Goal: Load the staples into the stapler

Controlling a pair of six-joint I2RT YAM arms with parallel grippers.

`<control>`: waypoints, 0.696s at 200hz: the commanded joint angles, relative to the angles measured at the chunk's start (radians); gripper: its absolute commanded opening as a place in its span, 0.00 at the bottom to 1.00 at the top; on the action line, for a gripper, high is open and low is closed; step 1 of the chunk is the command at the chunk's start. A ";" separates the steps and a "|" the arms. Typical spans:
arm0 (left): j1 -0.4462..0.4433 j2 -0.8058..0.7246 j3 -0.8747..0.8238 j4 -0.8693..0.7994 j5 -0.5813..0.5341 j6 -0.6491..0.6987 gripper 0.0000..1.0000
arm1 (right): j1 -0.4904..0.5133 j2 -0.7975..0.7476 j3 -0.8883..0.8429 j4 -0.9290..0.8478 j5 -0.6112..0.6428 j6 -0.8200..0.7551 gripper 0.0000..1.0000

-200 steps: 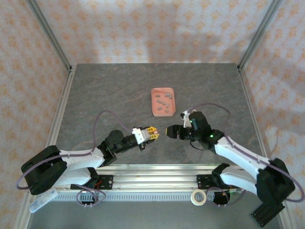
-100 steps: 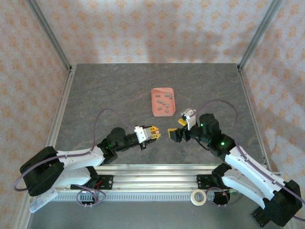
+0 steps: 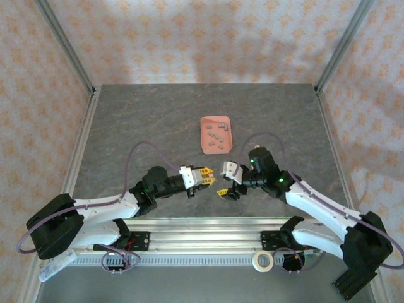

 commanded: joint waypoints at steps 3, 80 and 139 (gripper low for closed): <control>-0.001 0.007 0.035 0.045 0.051 0.006 0.02 | 0.007 0.047 0.046 0.106 -0.078 -0.047 0.76; 0.000 0.044 0.045 0.116 0.082 -0.025 0.02 | 0.007 0.184 0.109 0.141 -0.280 -0.074 0.67; -0.001 0.063 0.039 0.206 0.080 -0.049 0.02 | 0.007 0.220 0.120 0.118 -0.329 -0.086 0.57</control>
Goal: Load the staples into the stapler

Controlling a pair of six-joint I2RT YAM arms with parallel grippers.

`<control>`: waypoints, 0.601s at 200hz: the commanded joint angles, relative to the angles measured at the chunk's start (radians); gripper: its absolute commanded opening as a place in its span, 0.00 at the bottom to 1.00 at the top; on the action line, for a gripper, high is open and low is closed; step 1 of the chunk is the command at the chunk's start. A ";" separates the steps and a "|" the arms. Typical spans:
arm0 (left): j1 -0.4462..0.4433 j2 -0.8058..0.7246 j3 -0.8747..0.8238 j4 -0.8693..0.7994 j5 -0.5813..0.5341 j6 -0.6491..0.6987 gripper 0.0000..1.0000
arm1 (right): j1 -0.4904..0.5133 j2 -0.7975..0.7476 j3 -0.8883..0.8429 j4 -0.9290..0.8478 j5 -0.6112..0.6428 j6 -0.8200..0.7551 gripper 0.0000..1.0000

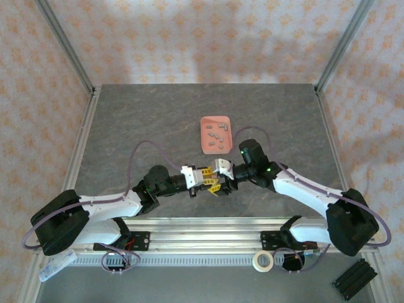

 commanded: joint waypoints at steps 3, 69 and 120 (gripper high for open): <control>0.000 0.008 0.022 0.116 0.015 -0.022 0.03 | 0.005 0.012 0.029 -0.003 -0.059 -0.017 0.56; 0.000 -0.003 -0.007 0.131 -0.046 -0.022 0.18 | 0.005 -0.021 0.034 -0.054 -0.003 0.011 0.25; 0.000 -0.090 -0.030 -0.063 -0.284 0.000 0.86 | 0.001 -0.086 -0.058 0.024 0.311 0.415 0.22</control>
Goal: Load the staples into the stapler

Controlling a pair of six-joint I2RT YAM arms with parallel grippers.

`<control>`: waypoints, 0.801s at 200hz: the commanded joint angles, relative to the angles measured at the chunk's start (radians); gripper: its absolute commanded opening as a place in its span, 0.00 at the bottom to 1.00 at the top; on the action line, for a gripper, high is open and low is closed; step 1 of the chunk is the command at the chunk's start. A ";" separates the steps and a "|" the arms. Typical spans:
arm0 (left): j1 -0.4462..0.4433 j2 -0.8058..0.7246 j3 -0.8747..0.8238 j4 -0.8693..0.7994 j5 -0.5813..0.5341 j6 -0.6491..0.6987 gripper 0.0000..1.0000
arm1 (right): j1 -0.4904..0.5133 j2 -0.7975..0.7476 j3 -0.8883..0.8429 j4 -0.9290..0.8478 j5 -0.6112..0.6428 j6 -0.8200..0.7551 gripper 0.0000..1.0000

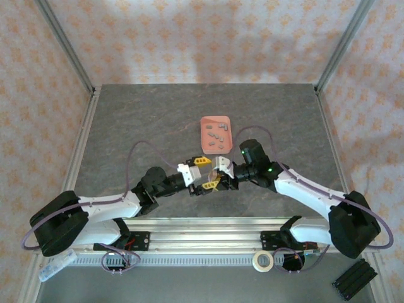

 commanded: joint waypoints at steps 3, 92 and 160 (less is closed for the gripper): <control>0.000 -0.064 -0.002 -0.117 -0.178 0.025 0.88 | 0.001 -0.059 -0.067 0.063 0.233 0.313 0.21; 0.000 -0.081 -0.032 -0.284 -0.594 -0.034 1.00 | -0.043 0.051 0.092 -0.369 1.073 1.102 0.17; -0.001 -0.036 -0.008 -0.319 -0.600 -0.054 1.00 | -0.309 0.181 0.185 -0.488 1.036 1.049 0.18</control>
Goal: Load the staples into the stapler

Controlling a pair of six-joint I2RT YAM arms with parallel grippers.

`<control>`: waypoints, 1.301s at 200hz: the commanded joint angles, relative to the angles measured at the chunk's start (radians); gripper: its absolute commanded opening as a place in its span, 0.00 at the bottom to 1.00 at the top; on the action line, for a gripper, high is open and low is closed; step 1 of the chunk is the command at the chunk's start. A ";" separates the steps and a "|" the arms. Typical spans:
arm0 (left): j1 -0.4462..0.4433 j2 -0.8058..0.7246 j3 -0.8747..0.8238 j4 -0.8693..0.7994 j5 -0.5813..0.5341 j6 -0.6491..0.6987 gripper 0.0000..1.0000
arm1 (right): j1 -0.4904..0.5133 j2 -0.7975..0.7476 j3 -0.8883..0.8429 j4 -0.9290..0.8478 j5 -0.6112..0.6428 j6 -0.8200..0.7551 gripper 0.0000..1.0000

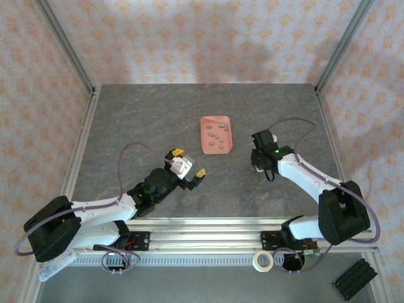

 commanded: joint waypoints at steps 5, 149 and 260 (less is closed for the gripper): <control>-0.001 0.017 0.020 -0.034 -0.034 -0.017 1.00 | -0.059 0.056 0.041 -0.063 0.023 0.013 0.18; -0.001 0.054 0.042 -0.039 -0.018 -0.050 1.00 | -0.158 0.280 0.114 0.000 -0.047 0.005 0.23; 0.000 0.034 0.077 -0.115 -0.031 -0.071 1.00 | -0.159 0.216 0.120 -0.045 -0.051 0.007 0.52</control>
